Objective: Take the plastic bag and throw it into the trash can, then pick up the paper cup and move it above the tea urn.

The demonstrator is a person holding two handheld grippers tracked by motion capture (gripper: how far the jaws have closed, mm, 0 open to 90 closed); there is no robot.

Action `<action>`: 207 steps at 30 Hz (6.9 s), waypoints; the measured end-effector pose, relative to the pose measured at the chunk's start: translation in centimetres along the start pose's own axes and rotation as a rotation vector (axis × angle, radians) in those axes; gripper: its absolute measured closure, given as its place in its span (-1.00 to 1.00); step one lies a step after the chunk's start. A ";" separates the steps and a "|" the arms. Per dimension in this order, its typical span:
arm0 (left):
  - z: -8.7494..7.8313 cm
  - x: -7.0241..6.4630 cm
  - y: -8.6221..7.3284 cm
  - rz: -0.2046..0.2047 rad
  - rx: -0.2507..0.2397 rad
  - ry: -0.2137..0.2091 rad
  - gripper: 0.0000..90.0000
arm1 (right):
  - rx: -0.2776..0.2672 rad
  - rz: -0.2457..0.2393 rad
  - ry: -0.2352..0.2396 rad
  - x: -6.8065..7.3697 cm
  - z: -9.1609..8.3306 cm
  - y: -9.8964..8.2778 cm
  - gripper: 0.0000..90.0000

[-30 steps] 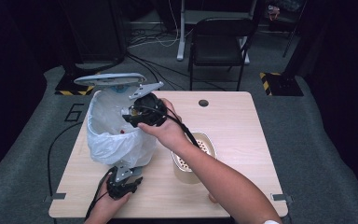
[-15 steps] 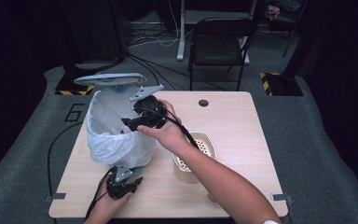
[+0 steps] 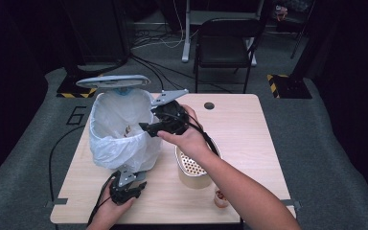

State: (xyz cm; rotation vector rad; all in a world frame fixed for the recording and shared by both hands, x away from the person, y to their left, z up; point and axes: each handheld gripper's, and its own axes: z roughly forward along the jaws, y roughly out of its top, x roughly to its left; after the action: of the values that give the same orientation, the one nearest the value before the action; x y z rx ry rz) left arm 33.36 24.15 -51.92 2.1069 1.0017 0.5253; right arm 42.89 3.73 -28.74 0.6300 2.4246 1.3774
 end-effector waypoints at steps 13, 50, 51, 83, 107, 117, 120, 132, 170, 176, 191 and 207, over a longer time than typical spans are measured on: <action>-0.1 0.0 0.0 0.003 0.011 -0.005 0.13 | -0.013 0.048 -0.090 -2.1 -3.6 -2.6 -0.29; 0.0 0.0 0.0 0.001 0.004 0.003 0.13 | 0.044 0.203 -0.268 -9.0 -7.2 -15.5 0.09; -0.1 0.0 0.0 0.005 0.013 -0.005 0.13 | 0.048 0.204 -0.270 -9.1 -7.2 -15.7 0.14; -0.1 0.0 0.0 0.002 0.011 -0.005 0.13 | 0.094 0.322 -0.211 -8.4 -5.2 -19.8 0.70; -0.1 0.0 0.0 0.000 0.004 0.000 0.13 | 0.008 0.271 -0.184 -5.7 -8.7 -18.5 -0.06; 0.0 -0.1 0.0 -0.001 0.001 0.004 0.13 | -0.043 0.283 -0.180 -5.6 -11.3 -20.2 -0.32; -0.1 0.0 0.0 0.000 0.010 -0.002 0.13 | -0.051 0.286 -0.186 -5.7 -11.9 -20.9 -0.40; -0.1 -0.1 0.0 0.001 0.007 0.001 0.13 | -0.045 0.250 -0.199 -4.6 -12.8 -23.8 -0.64; -0.1 -0.2 0.0 0.005 0.009 0.011 0.13 | 0.024 0.149 -0.005 0.1 -11.3 -27.1 -0.68; 0.0 -0.2 0.0 -0.002 -0.003 0.009 0.13 | 0.064 0.121 -0.009 0.1 -10.6 -28.2 -0.67; -0.1 -0.1 0.0 -0.003 0.012 0.002 0.13 | 0.079 0.079 -0.003 0.0 -10.3 -29.0 -0.54; 0.0 -0.1 0.0 0.000 0.004 0.008 0.13 | 0.104 0.075 -0.053 -0.8 -10.6 -28.9 -0.48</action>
State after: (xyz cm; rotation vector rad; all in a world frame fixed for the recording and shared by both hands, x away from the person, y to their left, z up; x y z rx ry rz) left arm 33.26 24.06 -51.91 2.1100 1.0077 0.5320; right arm 32.16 -17.54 -48.25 0.7798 2.4658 1.2516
